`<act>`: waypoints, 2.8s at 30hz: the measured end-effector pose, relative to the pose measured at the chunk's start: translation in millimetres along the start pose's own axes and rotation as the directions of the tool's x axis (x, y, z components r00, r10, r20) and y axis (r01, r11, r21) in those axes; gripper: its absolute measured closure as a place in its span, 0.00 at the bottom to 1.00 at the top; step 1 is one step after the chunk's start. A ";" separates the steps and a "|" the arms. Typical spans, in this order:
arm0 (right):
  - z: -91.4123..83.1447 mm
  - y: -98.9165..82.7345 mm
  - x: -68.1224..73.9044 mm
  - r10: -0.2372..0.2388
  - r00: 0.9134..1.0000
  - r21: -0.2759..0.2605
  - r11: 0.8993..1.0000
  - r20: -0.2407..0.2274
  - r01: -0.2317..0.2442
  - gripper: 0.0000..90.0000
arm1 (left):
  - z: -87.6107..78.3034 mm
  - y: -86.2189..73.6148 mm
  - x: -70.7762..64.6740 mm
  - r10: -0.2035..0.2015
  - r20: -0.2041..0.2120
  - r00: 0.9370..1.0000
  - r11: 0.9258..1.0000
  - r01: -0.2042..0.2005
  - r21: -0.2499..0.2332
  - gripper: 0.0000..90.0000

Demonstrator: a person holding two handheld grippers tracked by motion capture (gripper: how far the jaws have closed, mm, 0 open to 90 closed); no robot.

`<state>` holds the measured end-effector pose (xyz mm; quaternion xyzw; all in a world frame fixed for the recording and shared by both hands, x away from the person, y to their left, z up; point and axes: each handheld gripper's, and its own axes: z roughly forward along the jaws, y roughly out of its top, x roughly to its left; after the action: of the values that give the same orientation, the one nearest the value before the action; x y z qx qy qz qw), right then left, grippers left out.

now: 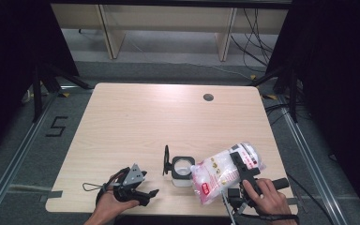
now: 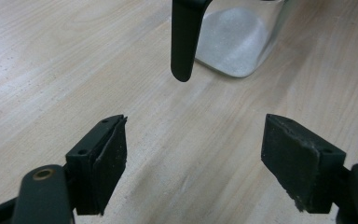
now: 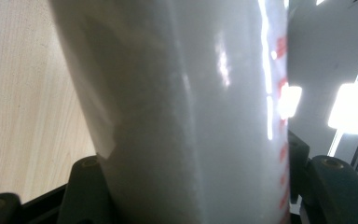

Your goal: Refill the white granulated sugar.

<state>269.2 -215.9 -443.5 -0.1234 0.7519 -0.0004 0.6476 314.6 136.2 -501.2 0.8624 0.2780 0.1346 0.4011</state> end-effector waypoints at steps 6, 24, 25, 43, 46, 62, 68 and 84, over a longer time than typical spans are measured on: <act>1.5 1.4 -3.8 -0.068 0.998 -0.018 0.998 0.003 0.068 0.47 | -0.4 0.1 0.6 0.007 -0.003 1.000 1.000 -0.007 0.005 0.24; 0.7 0.9 -2.0 -0.045 0.999 -0.011 0.999 0.001 0.045 0.47 | -0.4 0.1 0.5 0.008 -0.003 1.000 1.000 -0.008 0.006 0.24; 0.9 1.0 -1.7 -0.038 0.999 -0.014 0.999 0.001 0.038 0.47 | -0.2 0.0 0.3 0.005 -0.003 1.000 1.000 -0.005 0.003 0.24; 0.9 0.9 -1.5 -0.030 1.000 -0.017 0.999 0.000 0.030 0.47 | -0.4 0.1 0.6 0.008 -0.003 1.000 1.000 -0.008 0.006 0.24; 1.0 0.9 -1.3 -0.028 1.000 -0.016 0.999 0.000 0.028 0.47 | 0.0 0.0 0.0 0.000 0.000 1.000 1.000 0.000 0.000 0.24; 1.4 1.0 -5.7 -0.080 0.997 -0.028 0.996 0.008 0.080 0.47 | 0.3 -0.6 -1.5 -0.029 0.002 1.000 1.000 0.029 0.000 0.24; 0.2 -0.5 -2.9 -0.031 1.000 -0.010 0.999 -0.003 0.031 0.47 | 0.2 -0.5 -1.2 -0.025 0.000 1.000 1.000 0.025 0.001 0.24; 0.7 -1.1 -3.8 -0.021 1.000 -0.019 1.000 -0.004 0.021 0.48 | -0.5 0.1 0.7 0.008 -0.003 1.000 1.000 -0.008 0.005 0.24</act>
<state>270.5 -216.1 -439.8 -0.1372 0.7521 -0.0004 0.6446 314.9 136.9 -500.8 0.8642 0.2756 0.1367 0.3981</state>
